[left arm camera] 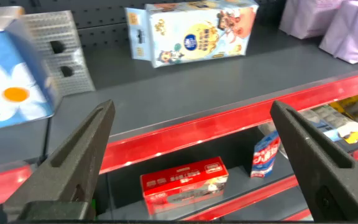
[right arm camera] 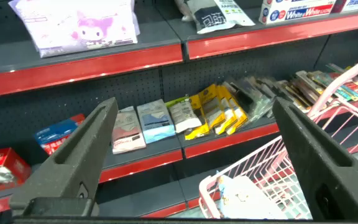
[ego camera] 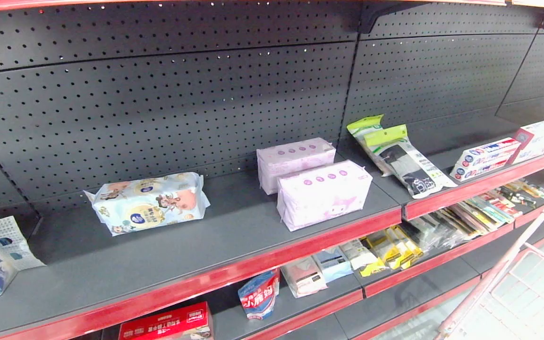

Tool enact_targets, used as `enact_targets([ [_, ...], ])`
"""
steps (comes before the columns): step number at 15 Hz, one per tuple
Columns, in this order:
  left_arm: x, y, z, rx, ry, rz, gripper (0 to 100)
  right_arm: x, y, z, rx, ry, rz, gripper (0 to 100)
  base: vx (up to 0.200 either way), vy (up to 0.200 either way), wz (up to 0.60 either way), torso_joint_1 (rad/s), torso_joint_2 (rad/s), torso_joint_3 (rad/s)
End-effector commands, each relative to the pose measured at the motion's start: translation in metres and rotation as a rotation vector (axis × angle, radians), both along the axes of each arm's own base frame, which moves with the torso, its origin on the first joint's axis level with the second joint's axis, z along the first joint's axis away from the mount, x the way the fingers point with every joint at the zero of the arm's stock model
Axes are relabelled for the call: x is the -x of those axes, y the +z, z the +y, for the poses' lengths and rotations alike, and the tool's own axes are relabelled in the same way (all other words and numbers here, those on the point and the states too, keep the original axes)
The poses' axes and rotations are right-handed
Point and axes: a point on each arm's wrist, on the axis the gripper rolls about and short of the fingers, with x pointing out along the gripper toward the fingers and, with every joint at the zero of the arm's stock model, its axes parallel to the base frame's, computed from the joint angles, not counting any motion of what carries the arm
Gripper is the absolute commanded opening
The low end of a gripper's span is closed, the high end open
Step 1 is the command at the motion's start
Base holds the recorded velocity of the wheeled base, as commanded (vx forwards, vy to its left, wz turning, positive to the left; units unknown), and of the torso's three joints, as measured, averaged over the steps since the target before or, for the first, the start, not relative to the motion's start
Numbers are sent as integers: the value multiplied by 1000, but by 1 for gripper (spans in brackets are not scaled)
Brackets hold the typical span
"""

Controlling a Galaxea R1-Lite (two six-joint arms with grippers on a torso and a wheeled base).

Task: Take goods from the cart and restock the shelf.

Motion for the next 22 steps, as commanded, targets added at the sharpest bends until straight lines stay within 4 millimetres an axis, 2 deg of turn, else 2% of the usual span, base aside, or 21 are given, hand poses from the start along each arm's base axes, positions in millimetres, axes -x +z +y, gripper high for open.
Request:
enact_targets([
  [1,0,0,0,0,-1,0,100,0,0,0,0,3,1,100,0,0,0,0,0,0],
  [4,0,0,0,0,-1,0,100,-3,1,0,3,-37,35,100,0,0,0,0,0,0],
  [5,0,0,0,0,0,0,100,-2,37,0,7,-59,4,100,0,0,0,0,0,0],
  [6,0,0,0,0,0,0,100,-21,91,-1,-15,-90,51,100,0,0,0,0,0,0],
  [7,0,0,0,0,0,0,100,-75,186,-7,-160,-220,19,100,0,0,0,0,0,0],
  [8,0,0,0,0,-1,0,100,-115,238,-15,-187,-259,-10,100,0,0,0,0,0,0],
  [9,0,0,0,1,0,0,100,-132,247,-22,-147,-260,38,100,0,0,0,0,0,0],
  [11,0,0,0,1,0,0,100,-152,197,-30,-50,-235,320,100,0,0,0,0,0,0],
  [13,0,0,0,1,0,0,100,-173,136,-66,29,-364,629,100,0,0,0,0,0,0],
  [15,0,0,0,1,0,0,100,-176,88,-95,44,-409,879,100,0,0,0,0,0,0],
  [19,0,0,0,1,0,0,100,-182,38,-153,112,-439,1066,100,0,0,0,0,0,0],
  [21,0,0,0,1,0,0,100,-182,0,-184,119,-356,1144,100,0,0,0,0,0,0],
  [22,0,0,0,1,0,0,100,-181,-14,-193,128,-297,1168,100,0,0,0,0,0,0],
])
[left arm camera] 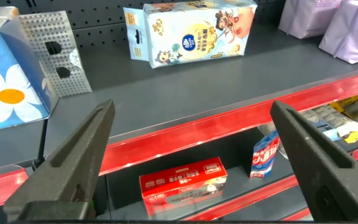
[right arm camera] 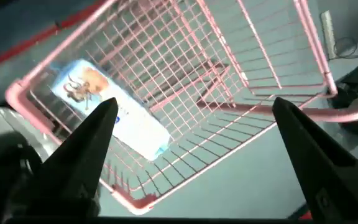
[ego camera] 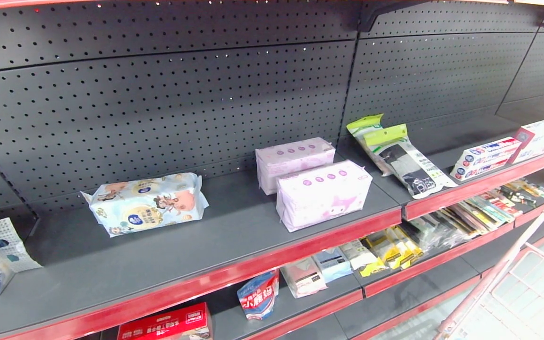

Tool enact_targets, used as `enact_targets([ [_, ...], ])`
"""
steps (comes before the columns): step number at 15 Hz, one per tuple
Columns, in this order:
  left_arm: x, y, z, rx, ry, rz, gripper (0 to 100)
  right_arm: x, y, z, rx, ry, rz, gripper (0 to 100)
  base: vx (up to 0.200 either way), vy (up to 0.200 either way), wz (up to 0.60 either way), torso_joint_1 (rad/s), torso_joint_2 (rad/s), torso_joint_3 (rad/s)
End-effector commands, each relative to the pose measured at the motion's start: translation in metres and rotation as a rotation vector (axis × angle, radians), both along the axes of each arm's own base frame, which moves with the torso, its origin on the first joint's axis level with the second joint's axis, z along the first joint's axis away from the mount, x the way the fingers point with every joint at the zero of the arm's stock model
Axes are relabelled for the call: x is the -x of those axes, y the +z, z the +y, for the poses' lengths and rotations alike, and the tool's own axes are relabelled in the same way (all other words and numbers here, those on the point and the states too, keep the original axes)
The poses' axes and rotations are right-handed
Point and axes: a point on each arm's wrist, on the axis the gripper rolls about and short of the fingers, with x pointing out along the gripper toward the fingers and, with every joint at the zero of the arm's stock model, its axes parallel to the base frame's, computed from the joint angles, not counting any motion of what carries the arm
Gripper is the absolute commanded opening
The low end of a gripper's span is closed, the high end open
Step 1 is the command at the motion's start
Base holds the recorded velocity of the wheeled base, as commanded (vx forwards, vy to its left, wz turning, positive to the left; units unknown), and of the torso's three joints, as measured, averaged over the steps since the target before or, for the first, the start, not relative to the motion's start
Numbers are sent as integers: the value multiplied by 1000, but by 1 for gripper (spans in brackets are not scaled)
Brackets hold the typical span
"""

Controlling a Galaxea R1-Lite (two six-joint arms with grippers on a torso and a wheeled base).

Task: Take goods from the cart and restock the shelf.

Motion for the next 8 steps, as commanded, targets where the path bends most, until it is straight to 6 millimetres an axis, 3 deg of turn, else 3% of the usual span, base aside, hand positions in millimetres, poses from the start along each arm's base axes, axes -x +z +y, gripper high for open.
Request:
enact_targets([
  [1,0,0,0,0,0,0,100,6,-67,-39,-135,70,142,100,0,0,0,0,0,0],
  [3,0,0,0,0,0,0,100,20,-93,-49,-175,199,175,100,0,0,0,0,0,0],
  [6,0,0,0,0,0,0,100,21,-122,-44,-175,501,206,100,0,0,0,0,0,0],
  [8,0,0,0,0,0,0,100,20,-133,-46,-159,587,224,100,0,0,0,0,0,0],
])
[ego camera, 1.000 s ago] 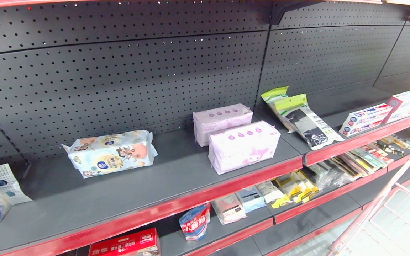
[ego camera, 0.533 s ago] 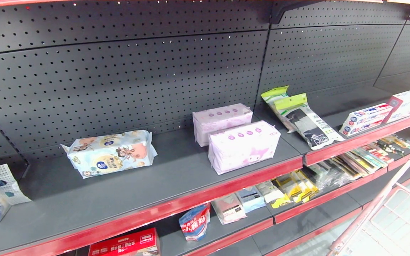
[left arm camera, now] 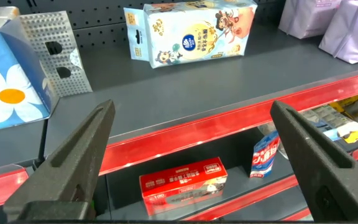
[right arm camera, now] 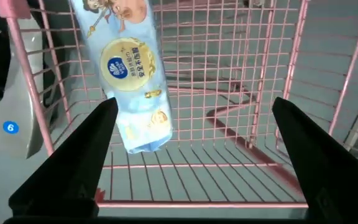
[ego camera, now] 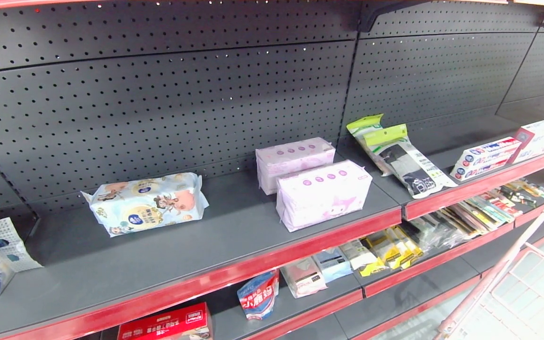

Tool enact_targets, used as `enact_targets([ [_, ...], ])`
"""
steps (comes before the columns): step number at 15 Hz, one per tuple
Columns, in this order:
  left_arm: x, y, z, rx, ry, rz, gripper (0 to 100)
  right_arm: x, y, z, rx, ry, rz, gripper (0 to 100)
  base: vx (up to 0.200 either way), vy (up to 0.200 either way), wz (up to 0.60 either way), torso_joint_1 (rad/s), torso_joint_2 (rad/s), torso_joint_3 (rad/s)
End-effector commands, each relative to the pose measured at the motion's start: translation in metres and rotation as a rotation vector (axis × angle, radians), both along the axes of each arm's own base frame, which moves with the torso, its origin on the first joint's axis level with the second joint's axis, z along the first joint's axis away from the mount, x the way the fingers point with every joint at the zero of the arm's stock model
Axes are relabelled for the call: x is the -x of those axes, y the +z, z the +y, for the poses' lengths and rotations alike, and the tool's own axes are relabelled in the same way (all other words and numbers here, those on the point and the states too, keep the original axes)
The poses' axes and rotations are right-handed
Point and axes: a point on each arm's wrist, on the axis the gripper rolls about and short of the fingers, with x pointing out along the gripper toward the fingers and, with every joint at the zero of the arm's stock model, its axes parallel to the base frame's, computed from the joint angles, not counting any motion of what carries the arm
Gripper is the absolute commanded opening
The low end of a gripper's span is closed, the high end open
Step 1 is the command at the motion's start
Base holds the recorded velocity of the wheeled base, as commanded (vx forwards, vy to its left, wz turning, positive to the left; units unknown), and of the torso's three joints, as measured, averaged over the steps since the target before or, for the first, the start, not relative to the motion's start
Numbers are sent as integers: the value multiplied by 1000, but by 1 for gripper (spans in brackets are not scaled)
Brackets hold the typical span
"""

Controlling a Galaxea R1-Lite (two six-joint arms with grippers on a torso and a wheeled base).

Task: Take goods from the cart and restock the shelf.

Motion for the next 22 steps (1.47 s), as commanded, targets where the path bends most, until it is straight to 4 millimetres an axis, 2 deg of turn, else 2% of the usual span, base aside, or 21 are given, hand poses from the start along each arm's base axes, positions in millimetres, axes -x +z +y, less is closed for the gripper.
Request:
enact_targets([
  [1,0,0,0,0,0,0,100,2,-23,1,-65,26,45,100,0,0,0,0,0,0],
  [8,0,0,0,0,0,0,100,4,-29,5,-58,118,62,100,0,0,0,0,0,0],
  [14,0,0,0,0,0,0,100,8,-32,11,-80,126,76,100,0,0,0,-11,15,14],
  [22,0,0,0,0,0,0,100,11,-31,16,-84,146,82,100,0,0,0,-145,325,170],
])
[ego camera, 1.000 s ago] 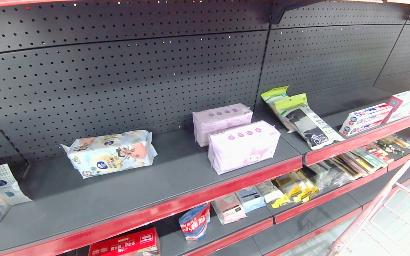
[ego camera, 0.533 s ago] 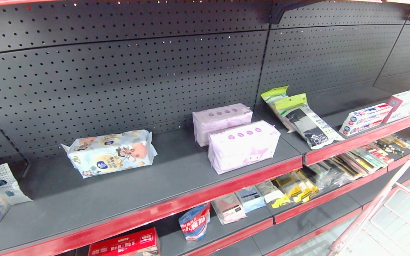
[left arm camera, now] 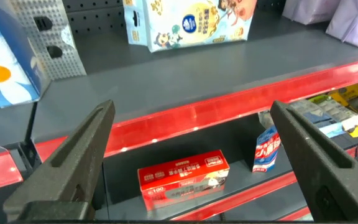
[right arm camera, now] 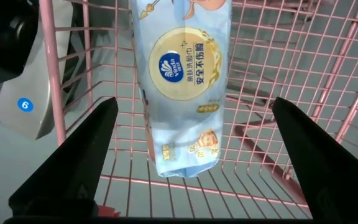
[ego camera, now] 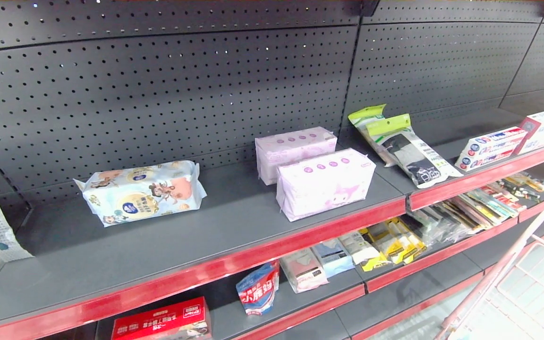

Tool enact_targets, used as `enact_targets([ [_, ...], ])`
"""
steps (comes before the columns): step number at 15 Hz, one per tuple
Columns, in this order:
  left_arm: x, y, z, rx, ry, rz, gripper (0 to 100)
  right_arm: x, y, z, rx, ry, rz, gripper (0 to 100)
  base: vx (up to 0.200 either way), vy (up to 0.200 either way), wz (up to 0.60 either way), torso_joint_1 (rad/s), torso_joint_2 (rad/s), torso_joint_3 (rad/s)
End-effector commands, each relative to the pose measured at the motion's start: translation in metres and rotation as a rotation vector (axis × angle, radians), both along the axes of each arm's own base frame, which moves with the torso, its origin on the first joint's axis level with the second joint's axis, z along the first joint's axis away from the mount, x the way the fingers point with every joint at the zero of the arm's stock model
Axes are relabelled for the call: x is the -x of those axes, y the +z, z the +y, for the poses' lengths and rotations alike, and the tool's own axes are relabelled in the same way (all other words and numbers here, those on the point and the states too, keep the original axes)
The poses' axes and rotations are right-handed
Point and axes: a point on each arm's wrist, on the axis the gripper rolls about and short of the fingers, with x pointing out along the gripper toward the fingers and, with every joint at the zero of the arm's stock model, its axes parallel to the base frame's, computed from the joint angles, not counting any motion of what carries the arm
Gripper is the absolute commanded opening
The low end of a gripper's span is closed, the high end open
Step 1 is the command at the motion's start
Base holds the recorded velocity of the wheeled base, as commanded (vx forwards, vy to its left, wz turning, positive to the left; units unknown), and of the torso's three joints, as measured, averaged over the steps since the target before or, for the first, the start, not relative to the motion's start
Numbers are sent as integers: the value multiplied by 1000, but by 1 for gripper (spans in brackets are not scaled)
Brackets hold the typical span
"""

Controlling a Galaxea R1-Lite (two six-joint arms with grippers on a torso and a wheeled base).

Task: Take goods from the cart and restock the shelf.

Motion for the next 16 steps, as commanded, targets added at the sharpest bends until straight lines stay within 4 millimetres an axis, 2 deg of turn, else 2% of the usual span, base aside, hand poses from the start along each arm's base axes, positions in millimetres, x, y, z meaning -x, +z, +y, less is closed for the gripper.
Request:
enact_targets([
  [1,0,0,0,0,0,0,100,1,1,1,0,-1,-1,100,0,0,0,-159,344,183],
  [9,0,0,0,0,0,0,100,4,3,6,-6,-1,2,100,0,0,0,-157,348,190],
  [16,0,0,0,0,0,0,100,-1,-6,-1,-5,-2,-4,100,0,0,0,-143,327,180],
])
